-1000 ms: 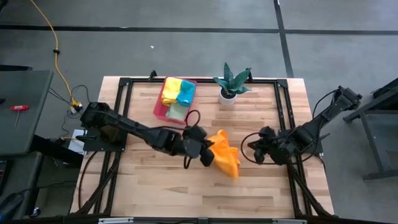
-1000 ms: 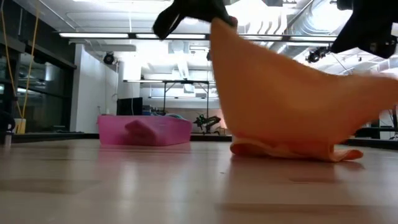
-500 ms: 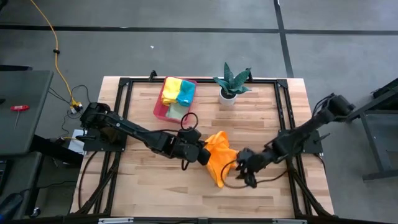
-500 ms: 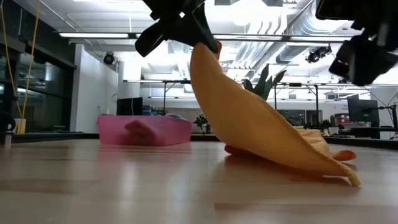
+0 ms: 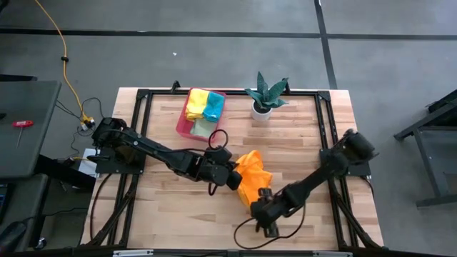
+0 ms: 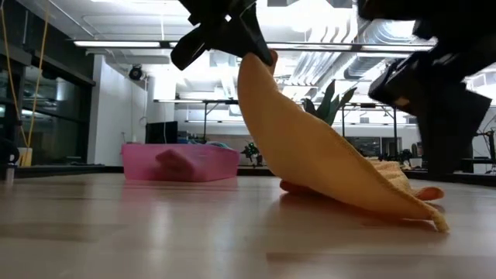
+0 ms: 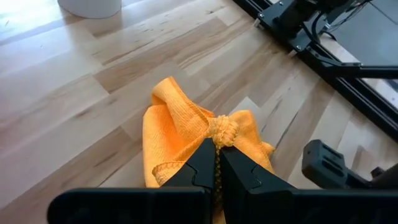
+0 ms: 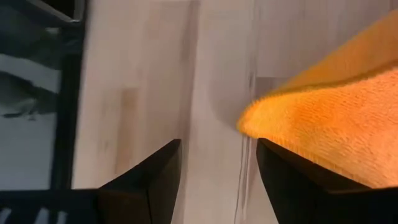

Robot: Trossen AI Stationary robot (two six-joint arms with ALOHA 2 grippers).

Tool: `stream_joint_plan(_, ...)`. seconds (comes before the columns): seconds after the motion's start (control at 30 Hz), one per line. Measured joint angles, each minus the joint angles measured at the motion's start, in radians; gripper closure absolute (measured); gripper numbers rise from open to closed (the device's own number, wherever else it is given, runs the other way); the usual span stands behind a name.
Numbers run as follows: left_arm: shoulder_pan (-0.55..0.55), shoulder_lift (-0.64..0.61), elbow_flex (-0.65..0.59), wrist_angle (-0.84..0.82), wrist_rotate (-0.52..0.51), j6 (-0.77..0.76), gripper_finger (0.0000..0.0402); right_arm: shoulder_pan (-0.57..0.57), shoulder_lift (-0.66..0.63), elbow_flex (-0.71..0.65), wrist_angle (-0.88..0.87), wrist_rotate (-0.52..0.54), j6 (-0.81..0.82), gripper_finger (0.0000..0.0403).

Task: Fold microfiber towels
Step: Fold the orange microfiber cloth

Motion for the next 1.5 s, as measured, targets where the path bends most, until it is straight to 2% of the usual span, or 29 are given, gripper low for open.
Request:
stream_joint_plan(0.2,-0.009,0.0,0.0,0.0,0.008,0.048,0.0401,0.0,0.092,0.1,-0.037,0.042,0.082,0.0204)
stream_joint_plan(0.43,-0.009,0.0,0.0,0.001,0.027,0.052,0.0401,0.0,0.104,0.113,-0.068,0.118,0.161,0.0204)
stream_joint_plan(0.97,-0.008,0.0,0.0,0.002,0.026,0.067,0.0401,-0.002,0.137,0.099,-0.068,0.12,0.131,0.021)
stream_joint_plan(1.1,-0.008,0.0,0.0,0.002,0.026,0.067,0.0401,-0.002,0.138,0.099,-0.076,0.134,0.118,0.0251)
stream_joint_plan(1.37,-0.008,0.0,0.0,0.002,0.024,0.06,0.0401,-0.003,0.138,0.099,-0.084,0.145,0.119,0.0388)
stream_joint_plan(1.5,-0.006,0.0,0.0,-0.002,0.023,0.088,0.0401,-0.003,0.137,0.099,-0.087,0.144,0.119,0.0394)
